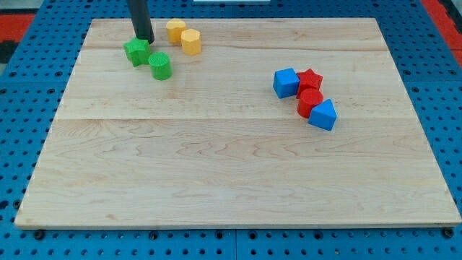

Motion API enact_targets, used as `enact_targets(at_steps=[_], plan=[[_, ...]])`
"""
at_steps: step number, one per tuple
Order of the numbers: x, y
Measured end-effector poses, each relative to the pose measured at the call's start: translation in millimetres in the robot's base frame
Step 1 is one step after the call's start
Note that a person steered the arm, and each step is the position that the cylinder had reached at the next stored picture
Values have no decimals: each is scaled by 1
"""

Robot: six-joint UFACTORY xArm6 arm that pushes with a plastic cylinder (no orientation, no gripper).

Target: Slide the green star along with green circle towards center

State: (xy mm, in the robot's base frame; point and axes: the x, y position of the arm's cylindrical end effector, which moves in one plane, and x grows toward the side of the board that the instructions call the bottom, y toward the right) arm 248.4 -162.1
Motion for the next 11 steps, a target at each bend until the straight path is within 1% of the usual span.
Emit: enact_targets(at_steps=[1,2,3,4,5,6,7,9,10,11], plan=[[-19,-8],[-19,-8],[-19,-39],[-19,-51],[-7,-51],[12,-38],[12,-38],[34,-8],[36,-7],[53,6]])
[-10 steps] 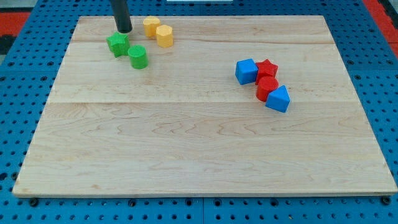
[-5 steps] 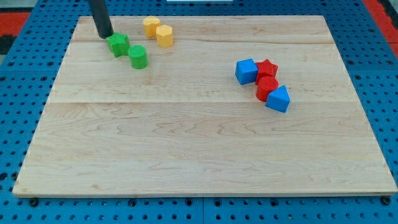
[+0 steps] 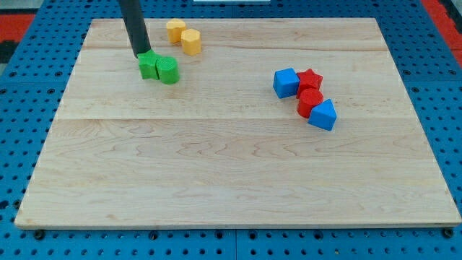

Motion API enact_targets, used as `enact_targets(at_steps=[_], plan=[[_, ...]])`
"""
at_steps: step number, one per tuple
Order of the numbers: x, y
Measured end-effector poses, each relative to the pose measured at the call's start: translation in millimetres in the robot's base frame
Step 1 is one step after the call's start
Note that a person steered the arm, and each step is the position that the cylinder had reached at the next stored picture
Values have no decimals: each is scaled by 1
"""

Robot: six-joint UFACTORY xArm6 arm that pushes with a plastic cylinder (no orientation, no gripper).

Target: Slide the green star along with green circle towards center

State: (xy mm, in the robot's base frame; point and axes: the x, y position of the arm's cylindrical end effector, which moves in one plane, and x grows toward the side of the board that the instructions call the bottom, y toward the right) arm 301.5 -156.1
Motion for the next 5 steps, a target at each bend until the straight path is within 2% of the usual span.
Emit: enact_targets(at_steps=[2,3,5], plan=[[9,10],[28,16],[29,16]])
